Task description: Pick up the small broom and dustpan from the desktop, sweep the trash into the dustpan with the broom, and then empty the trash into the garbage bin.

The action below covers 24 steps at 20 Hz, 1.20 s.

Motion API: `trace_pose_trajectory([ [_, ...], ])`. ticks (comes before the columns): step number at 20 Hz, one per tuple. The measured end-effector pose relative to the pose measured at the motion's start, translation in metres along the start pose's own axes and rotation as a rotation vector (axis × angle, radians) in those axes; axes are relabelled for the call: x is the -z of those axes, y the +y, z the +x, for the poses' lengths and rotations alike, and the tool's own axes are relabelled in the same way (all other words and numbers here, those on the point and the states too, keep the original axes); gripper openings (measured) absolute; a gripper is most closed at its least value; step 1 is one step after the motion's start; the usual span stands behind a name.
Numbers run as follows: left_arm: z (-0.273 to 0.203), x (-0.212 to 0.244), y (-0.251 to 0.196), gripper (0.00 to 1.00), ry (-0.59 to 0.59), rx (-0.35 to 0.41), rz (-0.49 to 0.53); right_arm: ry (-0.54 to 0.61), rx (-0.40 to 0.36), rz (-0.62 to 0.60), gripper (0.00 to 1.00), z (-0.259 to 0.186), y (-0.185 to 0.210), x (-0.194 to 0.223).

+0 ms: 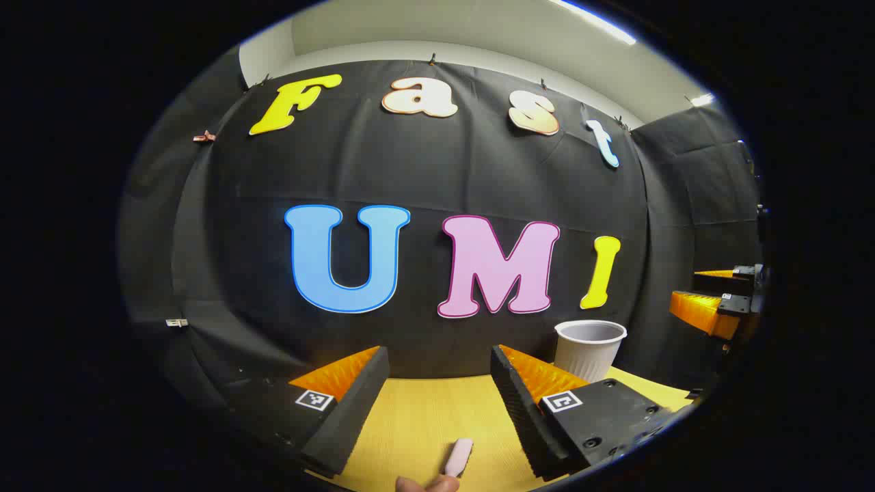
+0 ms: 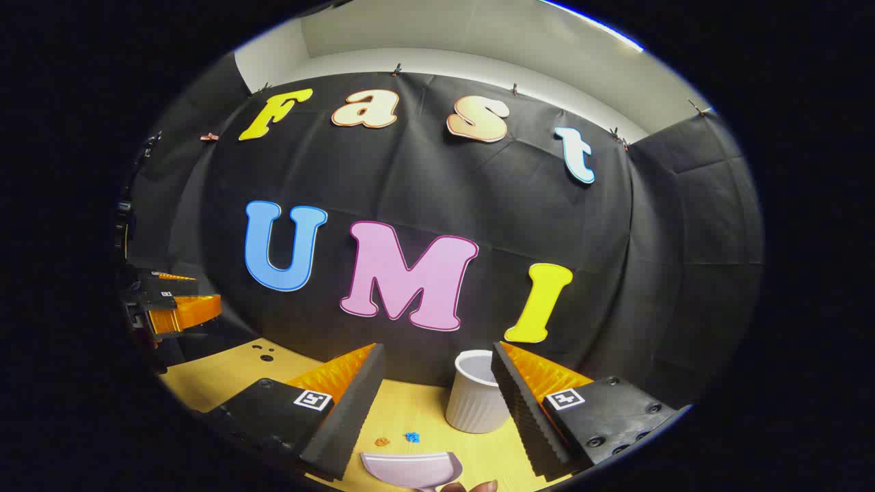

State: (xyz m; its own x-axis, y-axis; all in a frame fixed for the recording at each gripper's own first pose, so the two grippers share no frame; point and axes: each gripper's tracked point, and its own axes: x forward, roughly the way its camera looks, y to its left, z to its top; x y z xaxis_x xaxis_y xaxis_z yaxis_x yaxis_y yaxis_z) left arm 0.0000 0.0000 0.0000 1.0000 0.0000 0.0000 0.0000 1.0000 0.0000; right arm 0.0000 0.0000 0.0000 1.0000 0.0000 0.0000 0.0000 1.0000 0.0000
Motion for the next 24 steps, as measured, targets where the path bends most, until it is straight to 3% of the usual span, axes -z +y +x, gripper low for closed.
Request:
trace_pose_trajectory([
  [16, -0.012, 0.003, -0.001, 0.95, 0.007, 0.003, 0.013, 0.009, -0.008, 0.0, 0.97, -0.009, 0.008, 0.005],
  [18, -0.012, 0.007, -0.001, 0.95, 0.013, 0.0, 0.019, 0.06, -0.031, 0.004, 0.96, -0.012, 0.012, 0.019],
  [24, -0.015, 0.02, -0.003, 0.95, 0.041, -0.01, 0.017, 0.367, -0.161, 0.0, 0.98, -0.042, 0.024, 0.112],
])
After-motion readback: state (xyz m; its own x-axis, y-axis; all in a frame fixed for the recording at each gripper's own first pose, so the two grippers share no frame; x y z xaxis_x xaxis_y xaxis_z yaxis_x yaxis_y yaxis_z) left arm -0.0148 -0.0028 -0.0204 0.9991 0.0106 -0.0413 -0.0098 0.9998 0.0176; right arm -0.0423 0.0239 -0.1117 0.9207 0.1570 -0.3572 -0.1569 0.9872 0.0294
